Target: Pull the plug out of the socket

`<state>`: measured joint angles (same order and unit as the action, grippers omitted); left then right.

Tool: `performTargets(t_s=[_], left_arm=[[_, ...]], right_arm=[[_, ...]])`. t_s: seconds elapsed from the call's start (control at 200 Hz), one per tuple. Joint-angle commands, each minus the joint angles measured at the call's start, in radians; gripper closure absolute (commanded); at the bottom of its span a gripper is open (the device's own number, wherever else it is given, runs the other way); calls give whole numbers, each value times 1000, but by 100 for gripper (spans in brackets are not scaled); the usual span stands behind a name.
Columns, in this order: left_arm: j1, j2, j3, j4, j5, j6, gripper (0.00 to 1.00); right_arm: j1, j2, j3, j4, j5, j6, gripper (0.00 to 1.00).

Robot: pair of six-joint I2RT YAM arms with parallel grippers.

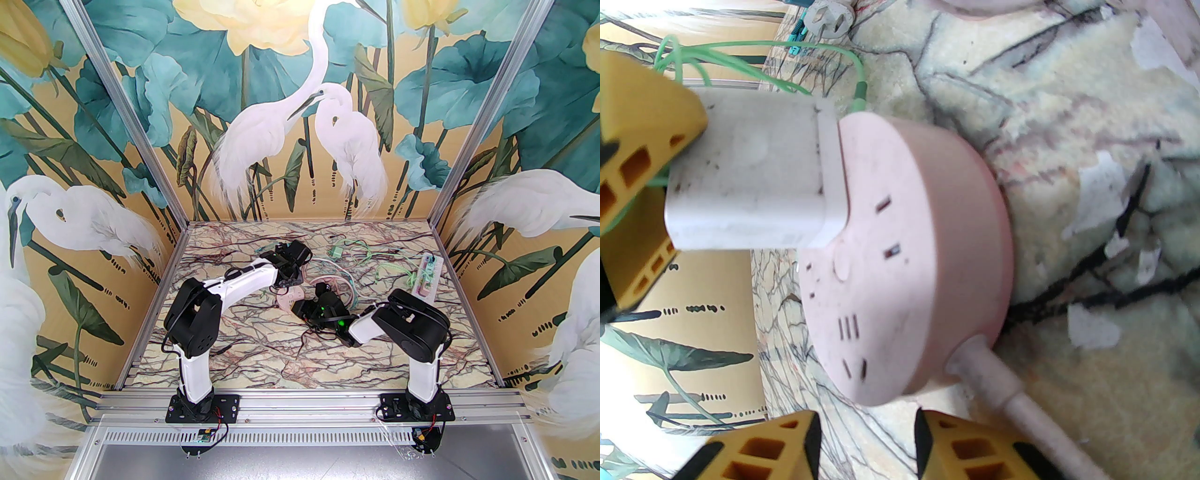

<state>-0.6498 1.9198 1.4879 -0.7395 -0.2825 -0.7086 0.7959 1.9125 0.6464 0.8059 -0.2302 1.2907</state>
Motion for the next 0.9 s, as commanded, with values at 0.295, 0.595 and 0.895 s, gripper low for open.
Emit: performTargets(t_s=[0.295,0.595,0.895], left_arm=[[14,56,42,-53,45,33,63],[15,62,46,-60,39,46,71],[15,53,40,-53,50,41,71]], right_arm=[[7,-107,41,-144,27,-101,58],[-117,-267,181,-588,-2,-335,54],[-245,-115,287,-644,-216,-436,53]])
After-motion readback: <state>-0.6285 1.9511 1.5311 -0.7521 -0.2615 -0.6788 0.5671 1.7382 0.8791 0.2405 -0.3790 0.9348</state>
